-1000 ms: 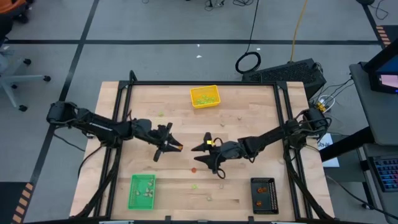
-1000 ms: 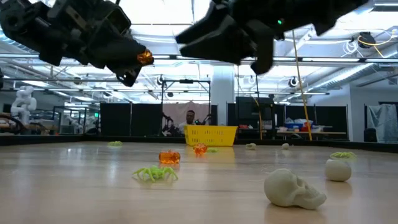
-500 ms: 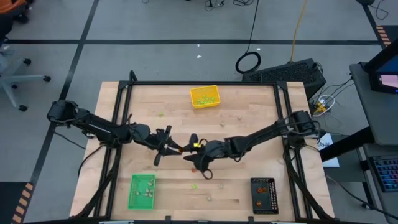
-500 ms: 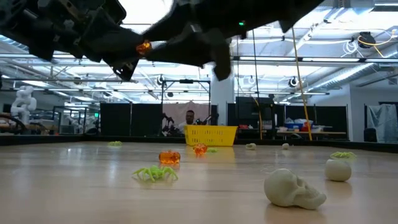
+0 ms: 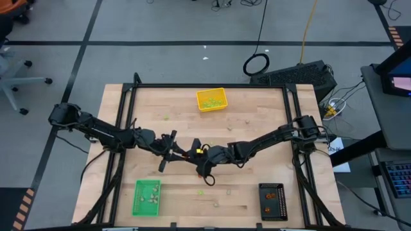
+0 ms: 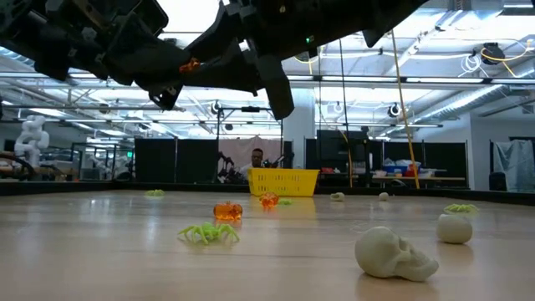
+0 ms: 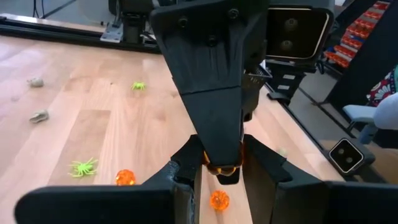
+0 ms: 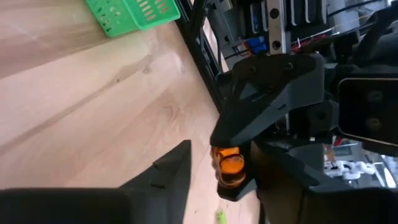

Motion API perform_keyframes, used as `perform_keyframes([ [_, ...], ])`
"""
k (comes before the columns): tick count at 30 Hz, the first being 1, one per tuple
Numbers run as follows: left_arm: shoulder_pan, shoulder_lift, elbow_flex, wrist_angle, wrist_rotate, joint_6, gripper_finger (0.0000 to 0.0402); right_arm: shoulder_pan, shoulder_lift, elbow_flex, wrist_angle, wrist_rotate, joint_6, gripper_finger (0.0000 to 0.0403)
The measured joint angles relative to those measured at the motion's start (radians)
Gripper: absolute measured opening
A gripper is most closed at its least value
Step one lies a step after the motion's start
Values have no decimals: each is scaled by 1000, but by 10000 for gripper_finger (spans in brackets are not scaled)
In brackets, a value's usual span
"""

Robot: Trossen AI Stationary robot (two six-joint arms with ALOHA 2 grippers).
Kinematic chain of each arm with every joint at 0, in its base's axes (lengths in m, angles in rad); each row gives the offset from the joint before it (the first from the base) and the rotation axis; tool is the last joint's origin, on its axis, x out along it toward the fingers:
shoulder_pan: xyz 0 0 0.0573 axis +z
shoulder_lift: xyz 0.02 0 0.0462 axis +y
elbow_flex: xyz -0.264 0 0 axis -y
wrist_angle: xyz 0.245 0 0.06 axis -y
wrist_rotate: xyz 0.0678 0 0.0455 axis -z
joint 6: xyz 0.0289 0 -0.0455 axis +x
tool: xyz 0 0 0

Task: Sort Halloween decoration
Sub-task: Put the orange pumpkin toy into the black bin

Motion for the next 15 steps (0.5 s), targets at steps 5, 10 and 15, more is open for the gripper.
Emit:
perform_keyframes([
  [5,1,0,0,-5,-1,0,77,-6,0,0,2,-1,-5,91],
  [10,0,0,0,-5,0,0,77,-6,0,0,-2,-2,3,40],
  [15,0,0,0,-5,0,-2,79,-6,0,0,-11,-4,17,16],
])
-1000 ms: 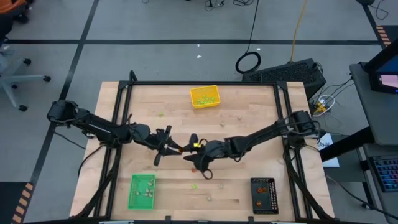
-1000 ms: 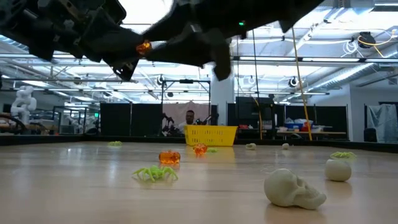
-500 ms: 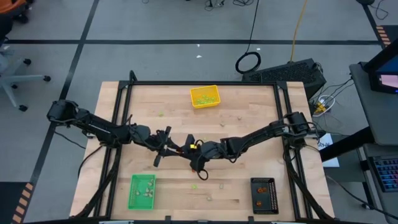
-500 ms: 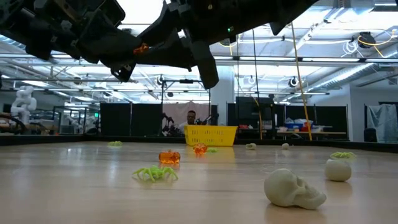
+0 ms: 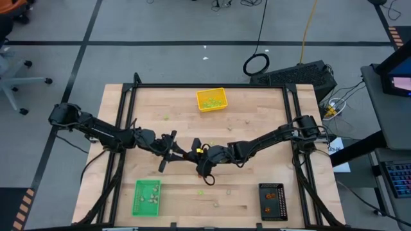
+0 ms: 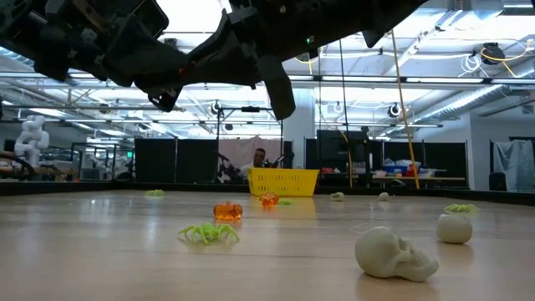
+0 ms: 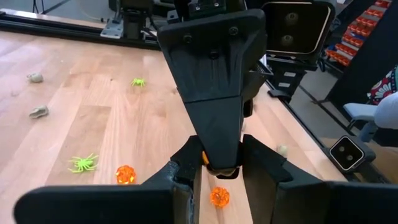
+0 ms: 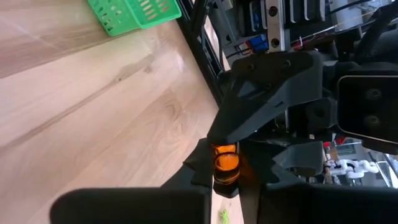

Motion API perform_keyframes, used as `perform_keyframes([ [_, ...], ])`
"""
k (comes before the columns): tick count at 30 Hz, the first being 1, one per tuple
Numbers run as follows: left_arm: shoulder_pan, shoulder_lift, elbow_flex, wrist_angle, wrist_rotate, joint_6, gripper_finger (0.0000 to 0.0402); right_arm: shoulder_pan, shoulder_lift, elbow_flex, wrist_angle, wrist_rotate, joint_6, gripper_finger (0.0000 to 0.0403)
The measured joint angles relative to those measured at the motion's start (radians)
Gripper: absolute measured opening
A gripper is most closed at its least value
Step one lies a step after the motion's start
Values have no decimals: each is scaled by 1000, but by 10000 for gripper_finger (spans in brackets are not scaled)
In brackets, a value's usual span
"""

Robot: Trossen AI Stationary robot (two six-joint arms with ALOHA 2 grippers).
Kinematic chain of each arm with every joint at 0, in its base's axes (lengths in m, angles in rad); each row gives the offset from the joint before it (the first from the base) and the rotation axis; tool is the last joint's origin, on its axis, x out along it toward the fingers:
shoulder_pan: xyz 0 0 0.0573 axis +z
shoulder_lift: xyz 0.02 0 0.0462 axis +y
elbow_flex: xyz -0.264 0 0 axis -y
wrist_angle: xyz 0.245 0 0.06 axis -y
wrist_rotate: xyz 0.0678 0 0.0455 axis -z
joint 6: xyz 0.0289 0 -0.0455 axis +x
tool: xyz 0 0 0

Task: Sort Halloween decoration
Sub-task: Put the orange pumpkin toy into the black bin

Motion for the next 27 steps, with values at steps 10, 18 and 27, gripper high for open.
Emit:
perform_keyframes([
  [10,-29,0,0,6,0,2,220,6,-1,0,-29,0,86,16],
  [18,-41,0,0,9,0,3,291,51,0,0,-49,4,179,16],
  [27,-58,0,0,-3,-81,3,295,137,-37,-1,-199,69,433,16],
])
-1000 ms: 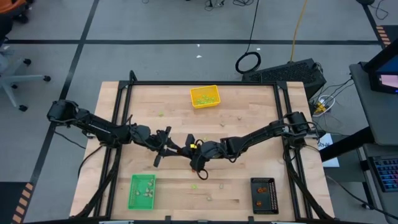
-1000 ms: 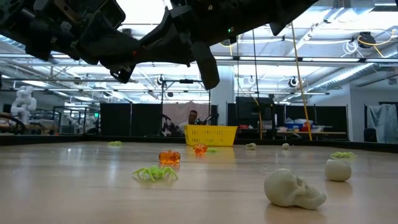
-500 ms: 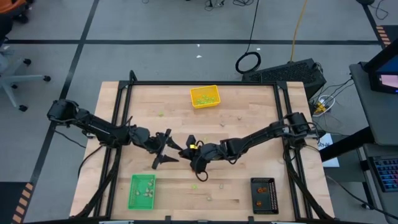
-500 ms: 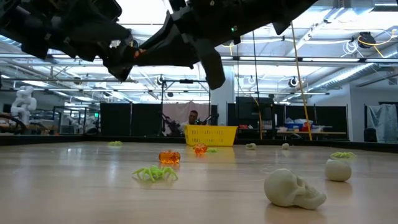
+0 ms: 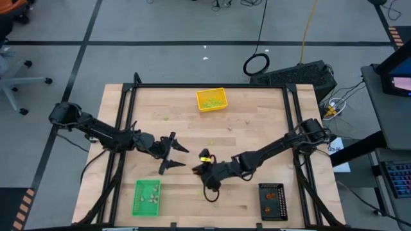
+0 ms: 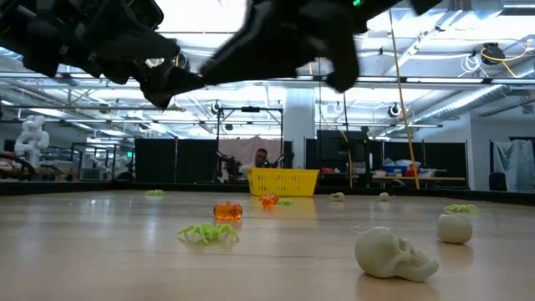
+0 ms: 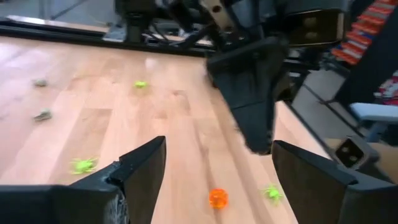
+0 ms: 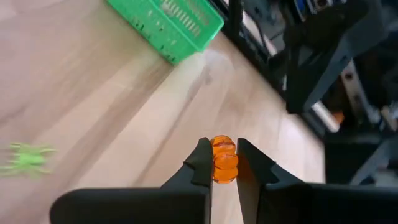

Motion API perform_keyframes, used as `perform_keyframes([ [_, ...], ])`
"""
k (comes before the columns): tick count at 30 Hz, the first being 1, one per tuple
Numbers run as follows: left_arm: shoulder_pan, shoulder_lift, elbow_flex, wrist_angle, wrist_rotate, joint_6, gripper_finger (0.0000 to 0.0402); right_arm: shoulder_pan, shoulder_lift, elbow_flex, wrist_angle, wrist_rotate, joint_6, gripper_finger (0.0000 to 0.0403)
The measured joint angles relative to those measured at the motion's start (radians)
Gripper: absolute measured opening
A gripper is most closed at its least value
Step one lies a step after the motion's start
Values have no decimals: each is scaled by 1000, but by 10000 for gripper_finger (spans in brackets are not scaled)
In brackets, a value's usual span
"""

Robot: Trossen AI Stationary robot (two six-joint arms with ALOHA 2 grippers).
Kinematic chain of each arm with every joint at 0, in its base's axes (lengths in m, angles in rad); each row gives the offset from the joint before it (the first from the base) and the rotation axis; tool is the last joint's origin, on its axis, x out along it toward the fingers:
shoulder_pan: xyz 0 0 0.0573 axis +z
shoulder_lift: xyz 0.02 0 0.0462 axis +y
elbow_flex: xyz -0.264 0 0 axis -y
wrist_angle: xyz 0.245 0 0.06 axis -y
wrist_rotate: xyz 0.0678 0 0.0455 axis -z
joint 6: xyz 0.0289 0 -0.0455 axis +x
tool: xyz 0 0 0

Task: Sort Halloween decoration
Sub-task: Put the orange pumpkin toy into the black bin

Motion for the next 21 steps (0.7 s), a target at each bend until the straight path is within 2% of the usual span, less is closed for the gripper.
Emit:
perform_keyframes([
  [5,-46,0,0,-9,-103,13,295,52,-62,0,-198,43,219,16],
  [15,-117,0,0,27,-137,25,295,188,-242,0,-565,39,688,20],
  [21,-154,0,0,36,-174,-24,295,293,-328,0,-781,38,993,22],
])
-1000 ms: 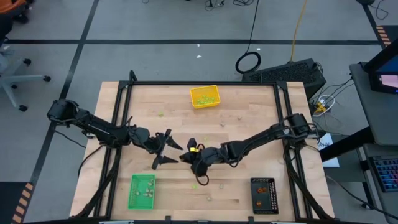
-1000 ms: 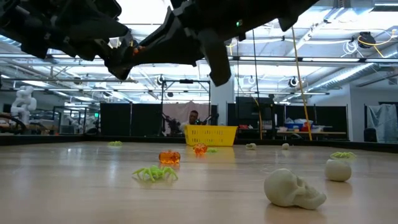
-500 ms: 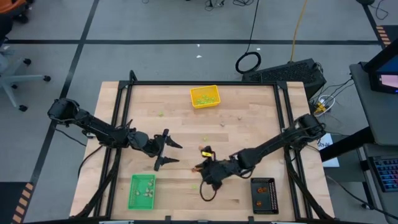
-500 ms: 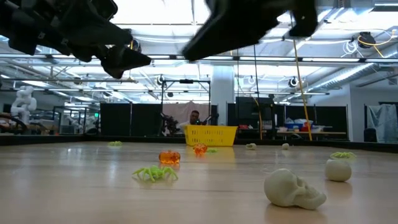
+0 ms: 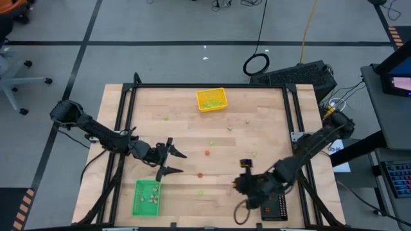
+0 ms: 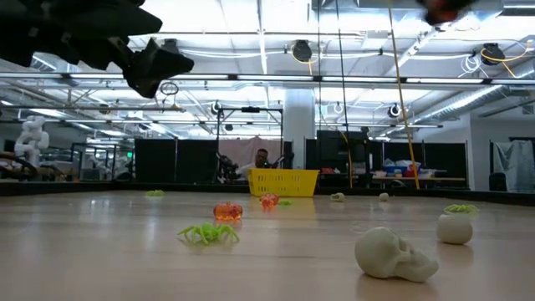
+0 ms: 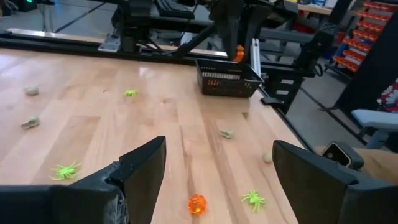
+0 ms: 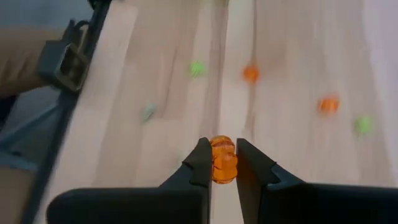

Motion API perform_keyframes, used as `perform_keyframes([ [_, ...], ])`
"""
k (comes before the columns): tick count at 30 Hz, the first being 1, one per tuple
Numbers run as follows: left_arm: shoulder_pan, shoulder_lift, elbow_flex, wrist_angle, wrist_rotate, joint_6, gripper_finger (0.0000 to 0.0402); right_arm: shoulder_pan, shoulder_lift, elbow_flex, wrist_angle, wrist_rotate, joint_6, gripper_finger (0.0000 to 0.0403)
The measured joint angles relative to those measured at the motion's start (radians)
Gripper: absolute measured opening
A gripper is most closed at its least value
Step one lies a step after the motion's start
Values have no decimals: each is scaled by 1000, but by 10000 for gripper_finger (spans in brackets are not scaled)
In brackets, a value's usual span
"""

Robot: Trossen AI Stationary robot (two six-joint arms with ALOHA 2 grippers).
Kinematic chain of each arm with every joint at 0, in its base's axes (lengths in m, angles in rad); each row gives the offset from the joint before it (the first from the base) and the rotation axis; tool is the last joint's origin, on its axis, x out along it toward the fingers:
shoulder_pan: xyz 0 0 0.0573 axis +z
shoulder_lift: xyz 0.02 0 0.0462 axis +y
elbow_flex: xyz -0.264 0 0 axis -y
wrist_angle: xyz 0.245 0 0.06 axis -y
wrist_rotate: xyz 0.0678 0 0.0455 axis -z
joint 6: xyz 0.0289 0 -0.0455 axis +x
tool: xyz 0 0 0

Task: Sort Halloween decoration
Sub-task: Put the orange pumpkin toy into the black bin

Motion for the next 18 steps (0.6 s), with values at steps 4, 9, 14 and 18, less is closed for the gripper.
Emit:
perform_keyframes([
  [4,-28,0,0,2,-62,-3,295,71,-32,0,-148,-16,205,23],
  [9,-57,0,0,1,-139,-3,295,163,-38,0,-307,-86,471,24],
  [14,-75,0,0,2,-171,-3,295,248,-37,0,-389,-108,692,24],
  [18,-82,0,0,5,-182,-3,295,308,-37,0,-428,-107,813,24],
])
